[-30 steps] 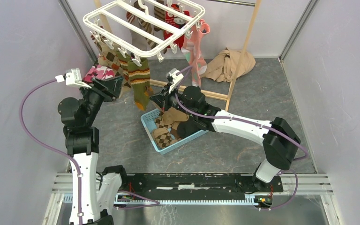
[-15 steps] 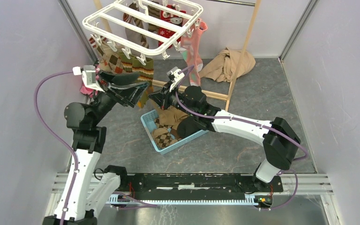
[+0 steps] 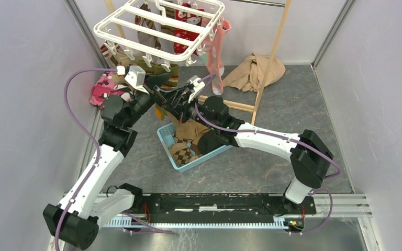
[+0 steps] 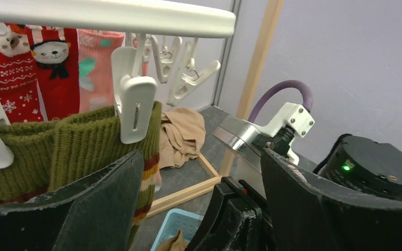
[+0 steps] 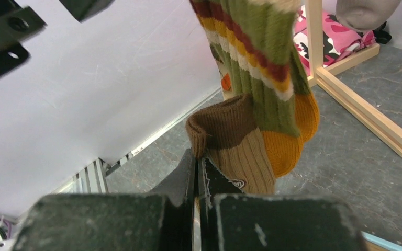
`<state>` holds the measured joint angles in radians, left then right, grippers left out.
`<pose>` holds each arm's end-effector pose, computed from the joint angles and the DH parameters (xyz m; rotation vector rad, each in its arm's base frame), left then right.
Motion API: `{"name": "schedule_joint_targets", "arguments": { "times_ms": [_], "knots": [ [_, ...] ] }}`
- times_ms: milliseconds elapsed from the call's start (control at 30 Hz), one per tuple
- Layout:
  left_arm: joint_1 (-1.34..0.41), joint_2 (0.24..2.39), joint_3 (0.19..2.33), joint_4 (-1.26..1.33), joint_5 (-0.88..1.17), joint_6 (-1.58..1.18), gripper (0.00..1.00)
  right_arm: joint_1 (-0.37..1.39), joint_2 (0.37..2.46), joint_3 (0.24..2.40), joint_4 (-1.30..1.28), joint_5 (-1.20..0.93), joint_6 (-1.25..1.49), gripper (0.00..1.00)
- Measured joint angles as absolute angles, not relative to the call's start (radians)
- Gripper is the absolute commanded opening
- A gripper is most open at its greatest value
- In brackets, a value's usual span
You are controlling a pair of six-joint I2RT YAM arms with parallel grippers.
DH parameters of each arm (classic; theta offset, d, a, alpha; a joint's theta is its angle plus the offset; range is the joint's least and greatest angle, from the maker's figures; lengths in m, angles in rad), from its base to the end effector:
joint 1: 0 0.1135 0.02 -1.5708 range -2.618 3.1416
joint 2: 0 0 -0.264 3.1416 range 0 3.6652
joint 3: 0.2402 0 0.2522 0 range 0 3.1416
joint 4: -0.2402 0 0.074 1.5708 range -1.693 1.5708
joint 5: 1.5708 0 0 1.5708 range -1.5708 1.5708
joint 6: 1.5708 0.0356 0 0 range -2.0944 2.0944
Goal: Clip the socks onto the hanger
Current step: Open the clamp at the hanger.
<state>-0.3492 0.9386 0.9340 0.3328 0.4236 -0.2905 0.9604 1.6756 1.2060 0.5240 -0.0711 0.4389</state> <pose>0.1923 -0.0856 0.4197 0.4152 1.2481 -0.8105 0.2287 0.3313 0.3247 -0.4805 1.5629 1.1555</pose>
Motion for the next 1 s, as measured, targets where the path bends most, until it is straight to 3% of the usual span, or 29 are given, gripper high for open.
{"name": "schedule_joint_targets", "arguments": {
  "times_ms": [667, 1000],
  "knots": [
    [-0.373, 1.049, 0.934, 0.609, 0.392, -0.237, 0.89, 0.941, 1.68, 1.166, 0.589, -0.104, 0.479, 0.0],
    [-0.373, 1.063, 0.923, 0.635, 0.328, -0.236, 0.89, 0.914, 1.551, 1.049, 0.582, -0.104, 0.439, 0.0]
  ]
}}
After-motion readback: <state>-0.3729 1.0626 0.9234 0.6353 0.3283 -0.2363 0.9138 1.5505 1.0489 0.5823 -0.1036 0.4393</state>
